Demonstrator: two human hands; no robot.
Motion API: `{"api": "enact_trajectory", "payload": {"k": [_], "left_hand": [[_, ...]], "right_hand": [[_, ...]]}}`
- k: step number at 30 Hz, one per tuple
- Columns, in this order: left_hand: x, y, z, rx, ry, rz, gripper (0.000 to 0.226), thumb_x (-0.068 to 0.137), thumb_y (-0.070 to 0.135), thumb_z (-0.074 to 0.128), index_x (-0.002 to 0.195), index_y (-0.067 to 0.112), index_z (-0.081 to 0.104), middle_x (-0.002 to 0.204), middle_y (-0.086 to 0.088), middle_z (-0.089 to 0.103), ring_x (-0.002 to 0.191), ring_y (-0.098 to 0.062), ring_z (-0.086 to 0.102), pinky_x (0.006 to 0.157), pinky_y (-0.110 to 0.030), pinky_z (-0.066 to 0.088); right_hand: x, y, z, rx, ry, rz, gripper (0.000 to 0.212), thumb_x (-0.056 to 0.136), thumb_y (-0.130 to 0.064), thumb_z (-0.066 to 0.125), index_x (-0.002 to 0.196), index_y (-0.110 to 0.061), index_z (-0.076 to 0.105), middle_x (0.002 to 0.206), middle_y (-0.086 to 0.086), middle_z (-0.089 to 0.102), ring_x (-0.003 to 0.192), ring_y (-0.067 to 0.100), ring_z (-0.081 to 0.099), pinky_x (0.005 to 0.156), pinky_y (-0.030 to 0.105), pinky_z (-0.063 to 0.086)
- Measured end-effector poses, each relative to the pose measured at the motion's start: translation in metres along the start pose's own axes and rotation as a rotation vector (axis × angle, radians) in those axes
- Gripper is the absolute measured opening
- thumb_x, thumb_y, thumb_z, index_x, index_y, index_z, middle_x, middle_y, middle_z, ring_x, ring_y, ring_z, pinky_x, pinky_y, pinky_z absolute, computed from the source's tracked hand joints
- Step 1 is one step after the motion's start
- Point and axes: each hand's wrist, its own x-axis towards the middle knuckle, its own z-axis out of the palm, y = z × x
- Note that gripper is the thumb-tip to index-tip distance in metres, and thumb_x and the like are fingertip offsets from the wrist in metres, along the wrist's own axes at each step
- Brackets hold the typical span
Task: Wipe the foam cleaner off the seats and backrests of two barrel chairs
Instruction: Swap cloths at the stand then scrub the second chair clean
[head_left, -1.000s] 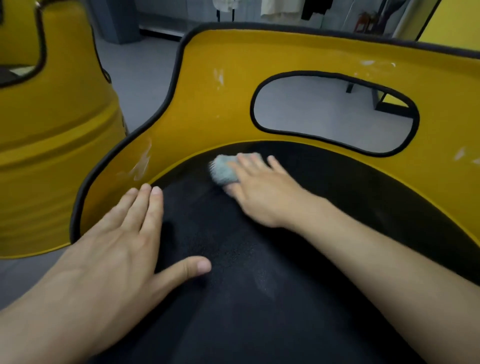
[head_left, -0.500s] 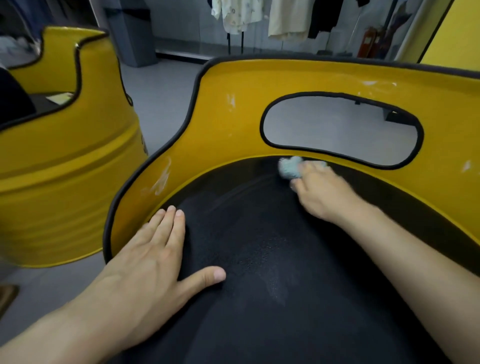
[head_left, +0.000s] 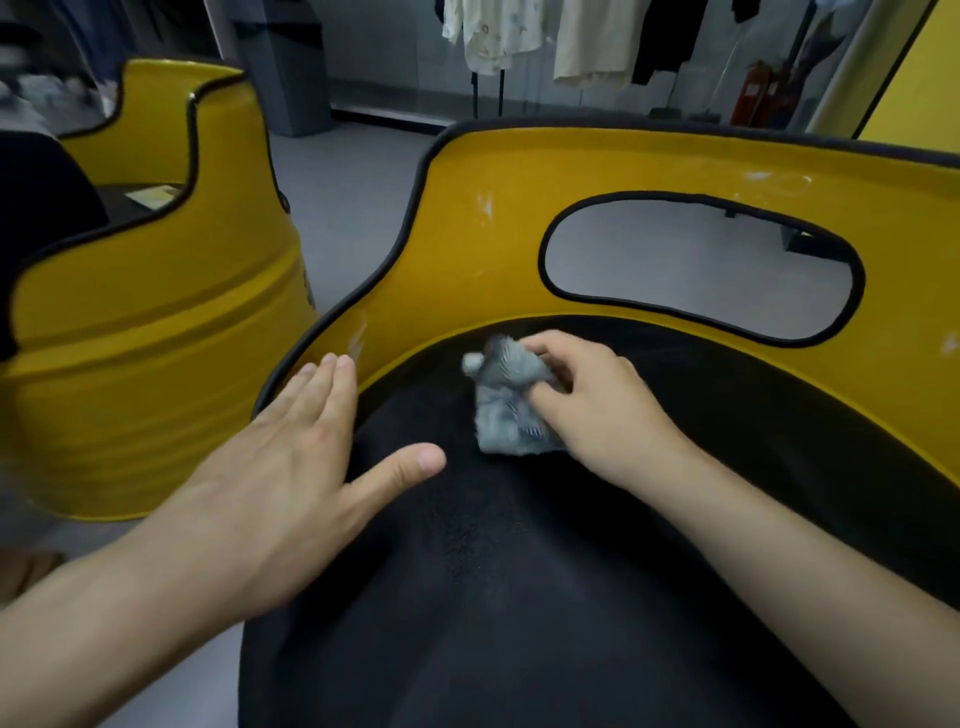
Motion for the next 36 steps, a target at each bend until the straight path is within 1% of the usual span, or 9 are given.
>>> {"api": "enact_trajectory", "payload": {"k": [4, 9, 14, 17, 22, 27, 31, 34, 36], "left_hand": [[-0.001, 0.002, 0.009, -0.016, -0.021, 0.023, 0.132, 0.049, 0.102, -0.013, 0.157, 0.028, -0.023, 0.165, 0.012, -0.022, 0.149, 0.001, -0.019, 0.117, -0.021, -0.006], [-0.005, 0.002, 0.028, -0.042, -0.053, 0.061, 0.127, 0.051, 0.101, -0.011, 0.156, 0.031, -0.024, 0.164, 0.015, -0.024, 0.147, 0.003, -0.024, 0.116, -0.019, -0.010], [0.000, 0.005, 0.042, -0.109, -0.068, 0.122, 0.107, 0.055, 0.099, -0.009, 0.145, 0.044, -0.026, 0.160, 0.024, -0.028, 0.141, 0.012, -0.032, 0.111, -0.012, -0.015], [0.004, 0.002, 0.044, -0.128, -0.060, 0.143, 0.112, 0.054, 0.102, -0.009, 0.150, 0.045, -0.022, 0.159, 0.027, -0.028, 0.138, 0.016, -0.032, 0.112, -0.012, -0.015], [0.000, -0.005, 0.052, -0.114, -0.077, 0.160, 0.115, 0.055, 0.103, -0.012, 0.151, 0.040, -0.021, 0.159, 0.024, -0.029, 0.138, 0.015, -0.035, 0.116, -0.015, -0.016], [-0.002, -0.007, 0.055, -0.034, -0.073, 0.134, 0.115, 0.057, 0.100, -0.014, 0.152, 0.036, -0.026, 0.158, 0.020, -0.036, 0.138, 0.008, -0.041, 0.116, -0.019, -0.020], [-0.003, -0.007, 0.059, 0.001, -0.068, 0.122, 0.116, 0.056, 0.100, -0.017, 0.151, 0.034, -0.030, 0.158, 0.017, -0.039, 0.139, 0.005, -0.042, 0.117, -0.022, -0.020], [-0.001, -0.003, 0.058, -0.033, -0.059, 0.109, 0.118, 0.052, 0.102, -0.017, 0.149, 0.036, -0.030, 0.158, 0.019, -0.037, 0.139, 0.007, -0.040, 0.117, -0.021, -0.020], [0.000, -0.001, 0.057, -0.038, -0.063, 0.112, 0.118, 0.048, 0.102, -0.019, 0.146, 0.037, -0.032, 0.155, 0.021, -0.038, 0.137, 0.008, -0.041, 0.116, -0.020, -0.021]], "right_hand": [[-0.014, 0.011, 0.000, -0.502, -0.114, -0.190, 0.052, 0.101, -0.016, 0.045, 0.149, -0.036, 0.044, 0.160, -0.015, 0.032, 0.148, 0.007, 0.027, 0.118, 0.027, 0.024], [-0.035, 0.007, 0.023, -0.639, -0.254, -0.240, 0.056, 0.109, -0.036, 0.033, 0.160, -0.026, 0.016, 0.169, -0.007, 0.001, 0.154, 0.012, -0.002, 0.120, 0.023, 0.004], [-0.009, 0.003, 0.028, -0.630, -0.191, -0.192, 0.041, 0.109, -0.028, 0.038, 0.150, -0.032, 0.040, 0.164, -0.011, 0.025, 0.154, 0.013, 0.010, 0.114, 0.035, 0.033], [0.012, 0.031, 0.008, -0.721, -0.146, -0.182, 0.040, 0.106, -0.015, 0.043, 0.140, -0.033, 0.053, 0.159, -0.010, 0.036, 0.152, 0.018, 0.020, 0.115, 0.038, 0.033], [0.026, 0.115, -0.078, -0.879, 0.146, 0.249, 0.032, 0.102, -0.017, 0.049, 0.130, -0.027, 0.060, 0.125, 0.009, 0.063, 0.113, 0.036, 0.061, 0.086, 0.043, 0.054], [0.033, 0.118, -0.064, -0.792, 0.268, 0.340, 0.032, 0.102, -0.011, 0.045, 0.129, -0.018, 0.061, 0.115, 0.018, 0.067, 0.104, 0.041, 0.062, 0.079, 0.042, 0.049], [0.023, 0.074, -0.014, -0.562, 0.228, 0.163, 0.035, 0.101, -0.011, 0.048, 0.129, -0.022, 0.066, 0.126, 0.011, 0.068, 0.116, 0.034, 0.063, 0.097, 0.042, 0.049], [0.014, 0.032, 0.032, -0.449, 0.096, -0.131, 0.028, 0.101, -0.014, 0.051, 0.122, -0.016, 0.070, 0.120, 0.010, 0.071, 0.110, 0.034, 0.066, 0.092, 0.042, 0.052], [0.013, 0.019, 0.036, -0.509, 0.011, -0.145, 0.033, 0.104, -0.024, 0.047, 0.134, -0.019, 0.060, 0.126, 0.008, 0.067, 0.113, 0.033, 0.063, 0.090, 0.043, 0.051]]}}
